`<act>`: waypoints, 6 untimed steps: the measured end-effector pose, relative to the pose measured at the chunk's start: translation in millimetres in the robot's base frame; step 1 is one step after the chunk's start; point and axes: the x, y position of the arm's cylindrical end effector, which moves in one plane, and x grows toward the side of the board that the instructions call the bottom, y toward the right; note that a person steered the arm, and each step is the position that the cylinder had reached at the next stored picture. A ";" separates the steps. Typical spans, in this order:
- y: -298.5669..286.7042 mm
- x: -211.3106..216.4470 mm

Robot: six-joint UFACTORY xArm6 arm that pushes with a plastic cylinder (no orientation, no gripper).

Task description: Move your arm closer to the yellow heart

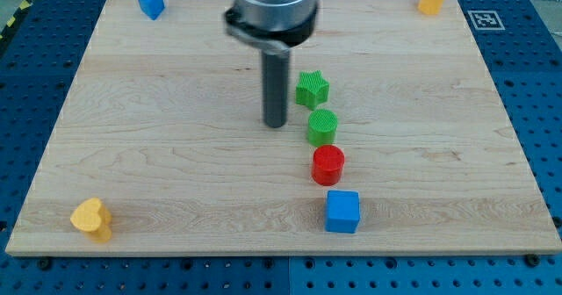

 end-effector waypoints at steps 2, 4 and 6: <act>-44.0 24.9; -169.8 54.6; -234.8 151.9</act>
